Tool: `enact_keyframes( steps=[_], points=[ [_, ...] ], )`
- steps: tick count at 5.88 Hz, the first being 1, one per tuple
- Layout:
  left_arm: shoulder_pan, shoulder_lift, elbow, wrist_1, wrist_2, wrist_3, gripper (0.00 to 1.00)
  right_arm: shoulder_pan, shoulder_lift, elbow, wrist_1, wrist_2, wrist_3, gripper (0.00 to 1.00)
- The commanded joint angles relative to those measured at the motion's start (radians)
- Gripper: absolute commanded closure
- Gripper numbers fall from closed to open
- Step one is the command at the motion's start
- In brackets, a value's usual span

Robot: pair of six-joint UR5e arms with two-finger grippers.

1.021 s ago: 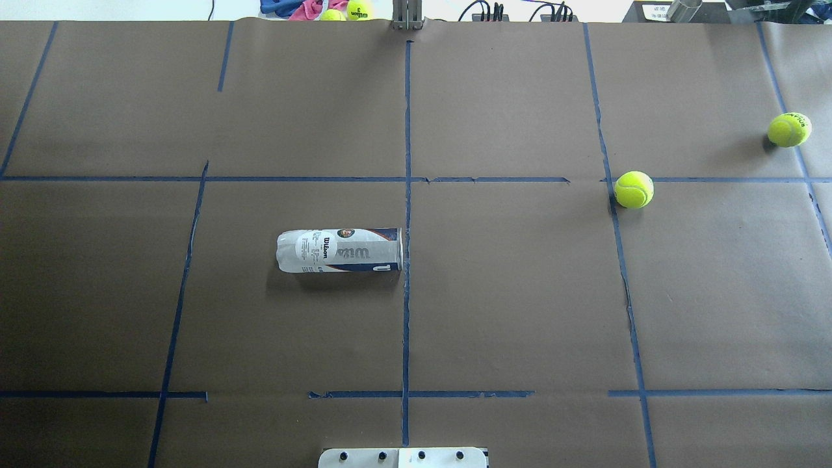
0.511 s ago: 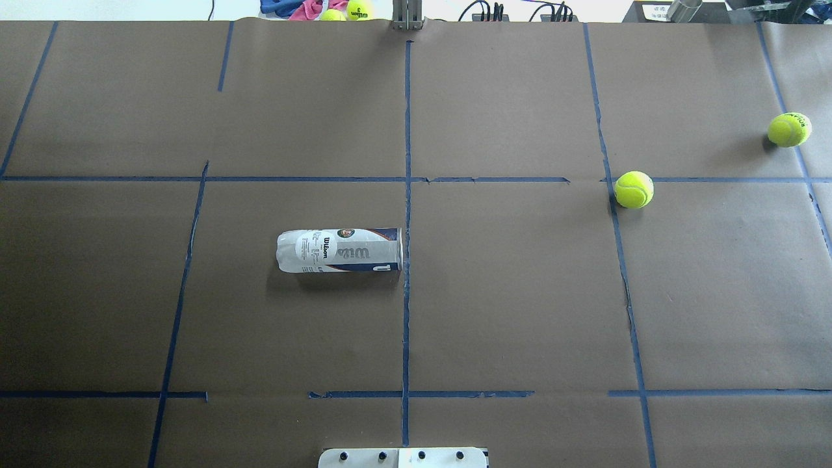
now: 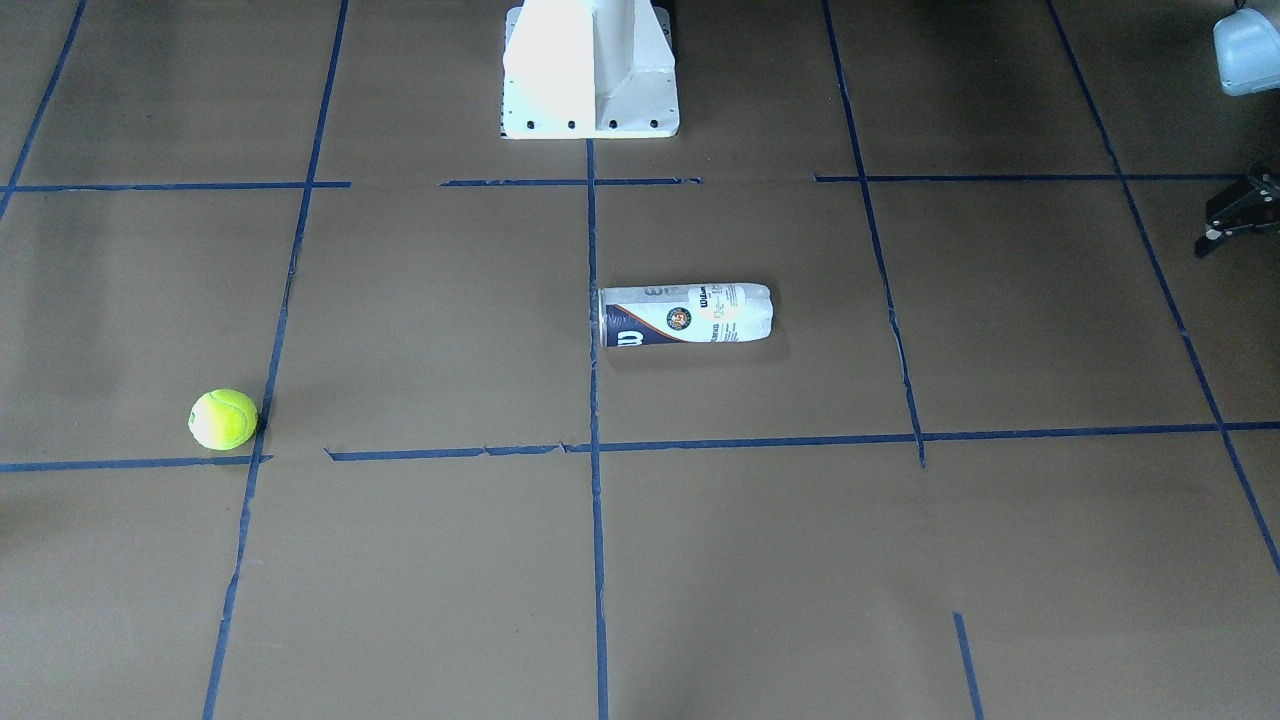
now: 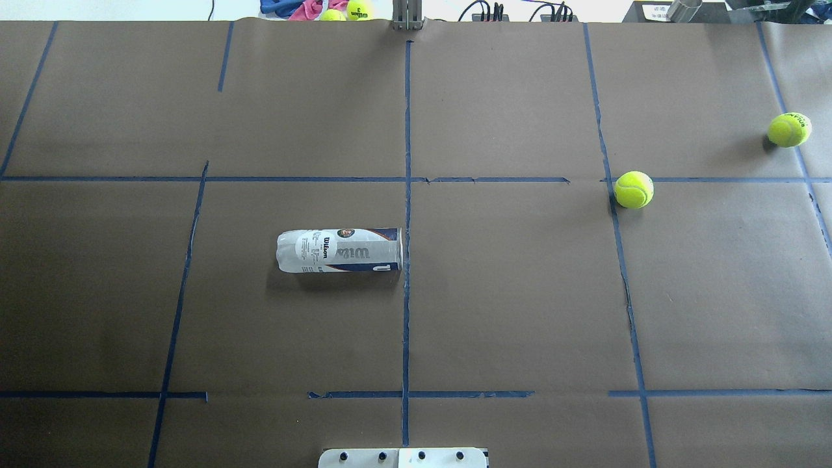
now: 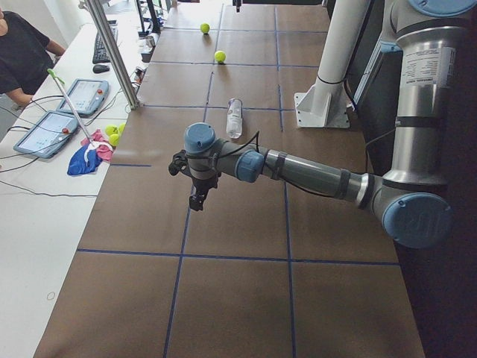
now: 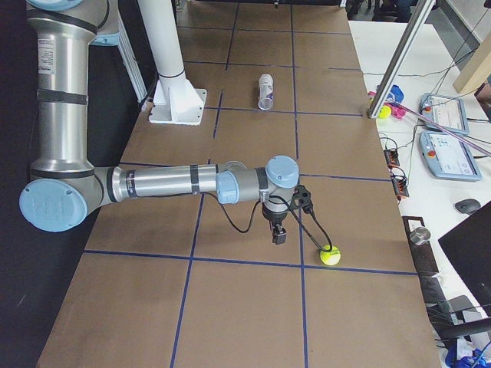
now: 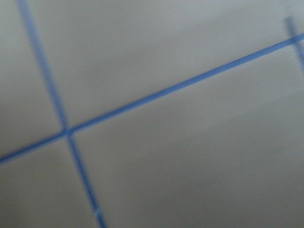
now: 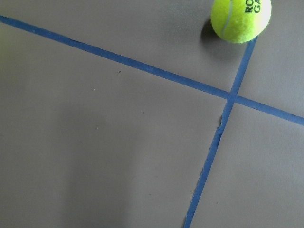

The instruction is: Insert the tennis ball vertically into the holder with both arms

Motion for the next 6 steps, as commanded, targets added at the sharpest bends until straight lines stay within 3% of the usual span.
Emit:
enact_keyframes(
  steps=[1,2,4,5,6],
  points=[
    [0.137,-0.135,-0.036,-0.035,0.010,-0.035,0.00,0.000,0.000,0.001,0.000,0.000,0.001,0.00],
    [0.241,-0.237,-0.055,-0.033,0.030,-0.046,0.00,0.000,0.000,-0.002,0.018,0.000,0.003,0.00],
    [0.469,-0.388,-0.064,-0.018,0.253,-0.163,0.00,0.000,0.000,0.001,0.020,0.002,0.004,0.00],
    [0.586,-0.433,-0.056,-0.012,0.318,-0.159,0.00,0.000,-0.001,0.002,0.020,0.002,0.004,0.00],
    [0.667,-0.506,-0.043,-0.012,0.449,-0.137,0.00,0.000,-0.001,0.008,0.020,0.002,0.004,0.00]
  ],
)
